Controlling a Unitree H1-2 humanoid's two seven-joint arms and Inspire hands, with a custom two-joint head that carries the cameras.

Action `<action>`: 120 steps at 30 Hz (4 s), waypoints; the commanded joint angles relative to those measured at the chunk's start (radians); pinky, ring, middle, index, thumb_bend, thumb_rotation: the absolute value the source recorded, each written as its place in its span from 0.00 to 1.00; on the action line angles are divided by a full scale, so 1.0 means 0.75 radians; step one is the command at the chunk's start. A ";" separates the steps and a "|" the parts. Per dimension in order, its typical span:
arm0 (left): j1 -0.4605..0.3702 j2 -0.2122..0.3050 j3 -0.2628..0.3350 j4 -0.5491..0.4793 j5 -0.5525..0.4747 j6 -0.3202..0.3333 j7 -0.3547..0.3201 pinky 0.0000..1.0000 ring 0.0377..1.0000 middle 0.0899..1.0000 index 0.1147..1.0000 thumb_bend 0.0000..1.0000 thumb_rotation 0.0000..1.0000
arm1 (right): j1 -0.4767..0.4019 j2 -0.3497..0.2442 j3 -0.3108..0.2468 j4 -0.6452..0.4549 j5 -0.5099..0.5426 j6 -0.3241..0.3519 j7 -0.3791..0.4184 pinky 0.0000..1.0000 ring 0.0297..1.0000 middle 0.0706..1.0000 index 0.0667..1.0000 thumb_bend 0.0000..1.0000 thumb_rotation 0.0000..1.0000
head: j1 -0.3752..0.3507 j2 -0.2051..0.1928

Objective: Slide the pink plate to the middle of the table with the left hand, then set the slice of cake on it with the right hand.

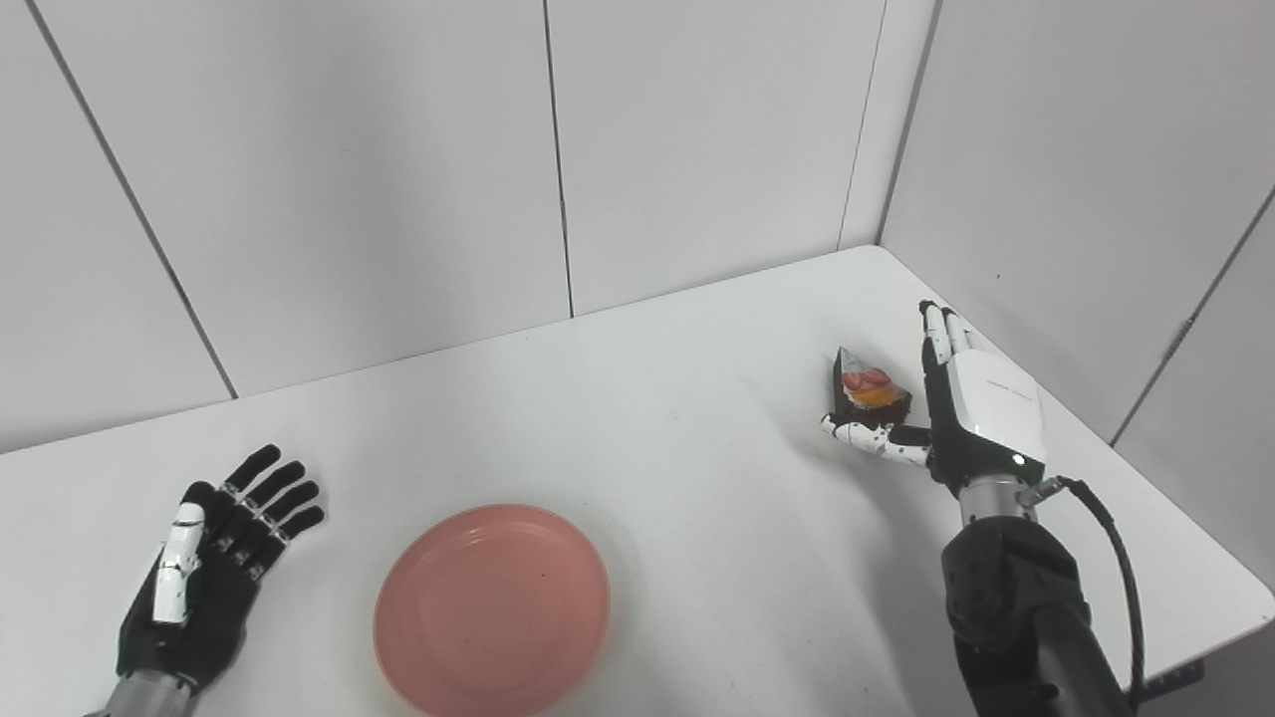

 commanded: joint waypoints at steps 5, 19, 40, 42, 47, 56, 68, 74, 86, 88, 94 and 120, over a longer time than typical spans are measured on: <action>0.150 0.033 0.014 0.162 0.022 -0.021 -0.029 0.75 0.77 0.77 0.75 0.58 0.85 | -0.070 -0.051 -0.031 0.052 0.016 0.005 -0.022 0.88 0.98 1.00 1.00 1.00 0.59 | 0.000 0.011; 0.156 0.034 0.016 0.138 0.025 0.005 -0.020 0.75 0.76 0.77 0.75 0.57 0.84 | -0.187 -0.084 -0.005 0.264 0.145 -0.001 -0.125 0.87 0.96 1.00 1.00 1.00 0.63 | 0.008 0.020; 0.190 0.032 0.010 0.054 0.026 0.047 0.013 0.74 0.76 0.76 0.74 0.57 0.83 | -0.297 -0.118 0.081 0.478 0.241 0.005 -0.166 0.83 0.98 1.00 1.00 1.00 0.65 | 0.023 0.036; 0.192 0.032 0.012 0.045 0.024 0.054 0.017 0.74 0.76 0.76 0.74 0.57 0.83 | -0.301 -0.127 0.090 0.489 0.234 0.005 -0.167 0.84 0.98 1.00 1.00 1.00 0.64 | 0.023 0.042; 0.194 0.035 0.010 0.039 0.022 0.058 0.013 0.74 0.76 0.76 0.74 0.57 0.83 | -0.310 -0.139 0.094 0.504 0.154 0.005 -0.130 0.86 0.98 1.00 1.00 1.00 0.64 | 0.023 0.049; 0.197 0.038 0.008 0.026 0.021 0.069 0.013 0.74 0.76 0.76 0.75 0.56 0.84 | -0.313 -0.112 0.038 0.490 0.021 0.005 -0.068 0.91 0.94 0.97 0.98 1.00 0.56 | 0.023 0.057; 0.204 0.034 0.008 0.003 0.021 0.084 0.025 0.74 0.76 0.76 0.74 0.55 0.85 | -0.310 -0.077 -0.013 0.423 0.110 0.002 -0.211 0.15 0.19 0.26 0.62 0.85 0.19 | 0.026 0.062; 0.208 0.033 0.012 -0.013 0.015 0.099 0.021 0.74 0.76 0.76 0.75 0.55 0.85 | -0.322 -0.095 0.009 0.446 0.130 0.005 -0.170 0.19 0.24 0.32 0.52 0.83 0.16 | 0.030 0.068; 0.223 0.023 0.011 -0.063 0.016 0.143 0.042 0.74 0.76 0.75 0.73 0.54 0.86 | -0.344 -0.107 0.033 0.513 0.100 0.005 -0.105 0.17 0.22 0.31 0.45 0.52 0.14 | 0.049 0.071; 0.226 0.022 0.010 -0.074 0.014 0.151 0.043 0.74 0.76 0.75 0.73 0.53 0.87 | -0.342 -0.109 0.034 0.515 0.095 0.005 -0.099 0.18 0.23 0.32 0.45 0.52 0.14 | 0.052 0.071; 0.228 0.018 0.006 -0.077 0.012 0.150 0.039 0.74 0.76 0.75 0.73 0.53 0.86 | -0.323 -0.104 0.038 0.491 0.074 0.005 -0.104 0.16 0.21 0.30 0.45 0.52 0.13 | 0.065 0.076; 0.270 -0.043 -0.019 -0.211 0.008 0.188 0.090 0.73 0.76 0.75 0.74 0.50 0.89 | -0.294 -0.066 0.145 -0.086 0.063 0.005 0.073 0.27 0.34 0.39 0.49 0.52 0.00 | 0.207 0.093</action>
